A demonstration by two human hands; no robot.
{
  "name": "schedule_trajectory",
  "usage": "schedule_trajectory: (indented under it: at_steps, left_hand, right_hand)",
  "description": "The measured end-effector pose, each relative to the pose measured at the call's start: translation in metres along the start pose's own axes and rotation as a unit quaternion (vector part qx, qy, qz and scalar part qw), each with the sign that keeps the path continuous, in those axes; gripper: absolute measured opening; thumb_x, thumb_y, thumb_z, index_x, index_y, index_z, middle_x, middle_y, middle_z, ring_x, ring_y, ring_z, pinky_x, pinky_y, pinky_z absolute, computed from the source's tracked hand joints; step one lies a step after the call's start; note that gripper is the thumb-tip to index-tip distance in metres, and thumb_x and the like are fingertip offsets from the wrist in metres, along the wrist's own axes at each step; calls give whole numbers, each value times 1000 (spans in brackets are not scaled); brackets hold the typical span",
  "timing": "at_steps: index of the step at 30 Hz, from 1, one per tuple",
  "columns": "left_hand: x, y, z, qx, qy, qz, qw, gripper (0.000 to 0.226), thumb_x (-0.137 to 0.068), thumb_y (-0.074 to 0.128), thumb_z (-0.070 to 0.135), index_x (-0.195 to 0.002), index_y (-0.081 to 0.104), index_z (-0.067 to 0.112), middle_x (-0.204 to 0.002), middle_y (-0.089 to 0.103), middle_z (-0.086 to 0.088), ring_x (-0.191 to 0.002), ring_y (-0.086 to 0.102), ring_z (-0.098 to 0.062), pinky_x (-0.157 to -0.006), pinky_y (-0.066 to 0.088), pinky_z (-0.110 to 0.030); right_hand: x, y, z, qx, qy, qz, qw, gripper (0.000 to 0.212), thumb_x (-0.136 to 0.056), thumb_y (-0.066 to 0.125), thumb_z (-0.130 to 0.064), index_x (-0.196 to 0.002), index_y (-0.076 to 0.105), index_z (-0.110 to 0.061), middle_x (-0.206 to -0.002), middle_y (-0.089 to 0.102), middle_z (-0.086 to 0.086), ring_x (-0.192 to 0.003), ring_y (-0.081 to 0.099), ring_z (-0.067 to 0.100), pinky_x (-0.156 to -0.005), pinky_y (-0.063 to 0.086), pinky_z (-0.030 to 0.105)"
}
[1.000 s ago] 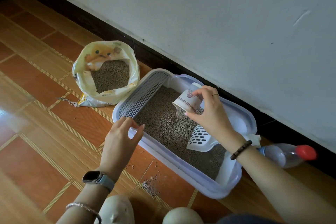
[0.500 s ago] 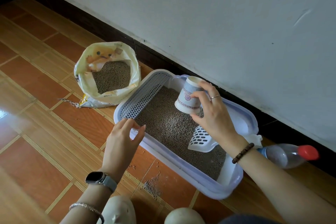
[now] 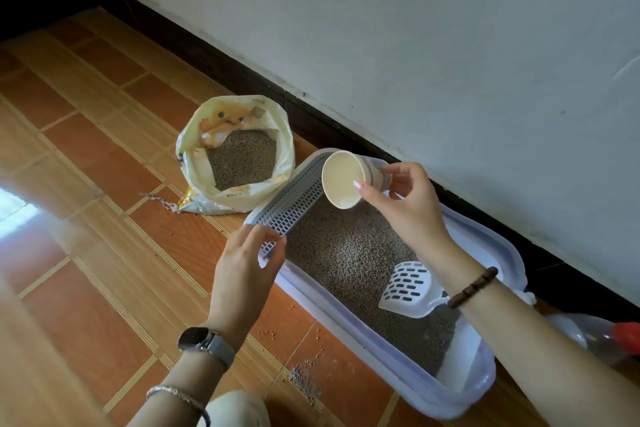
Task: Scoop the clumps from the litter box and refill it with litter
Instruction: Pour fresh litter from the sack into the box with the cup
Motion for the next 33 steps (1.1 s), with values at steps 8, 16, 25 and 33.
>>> schedule_trajectory:
  at_steps: [8, 16, 25, 33]
  left_hand:
    - [-52, -62, -48, 9, -134, 180, 975, 27, -89, 64, 21, -111, 54, 10, -98, 54, -3, -77, 55, -15, -70, 47, -29]
    - [-71, -59, -85, 105, -291, 138, 941, 33, -92, 61, 28, -119, 46, 14, -74, 65, 2, -71, 67, -18, -62, 52, -31]
    - [-75, -51, -90, 159, -294, 132, 933, 24, -95, 56, 14, -116, 47, 16, -74, 68, -3, -66, 70, -17, -62, 60, -32]
    - [-77, -50, -91, 157, -279, 129, 938, 22, -95, 55, 9, -114, 47, 14, -75, 67, -4, -66, 69, -13, -59, 55, -21]
  right_hand:
    - [-33, 91, -65, 21, -78, -57, 995, 64, -64, 81, -54, -111, 50, -23, -114, 59, -3, -100, 61, 10, -74, 54, 19]
    - [-46, 161, -83, 141, -208, -120, 960, 62, -69, 82, -45, -114, 46, -22, -117, 46, -2, -102, 45, 8, -71, 40, 9]
    - [-68, 208, -65, 255, -216, -176, 926, 61, -71, 83, -32, -116, 45, -15, -126, 41, 7, -112, 39, 15, -87, 35, 17]
    - [-82, 224, -53, 355, -197, -215, 888, 58, -76, 74, -47, -115, 48, -13, -116, 59, 9, -112, 50, 26, -96, 45, 39]
Point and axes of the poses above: each hand's wrist, its own x-axis away from the middle knuckle, its own y-axis out of the palm, z = x × y, the point moved 5 cm from there along -x, towards the middle knuckle
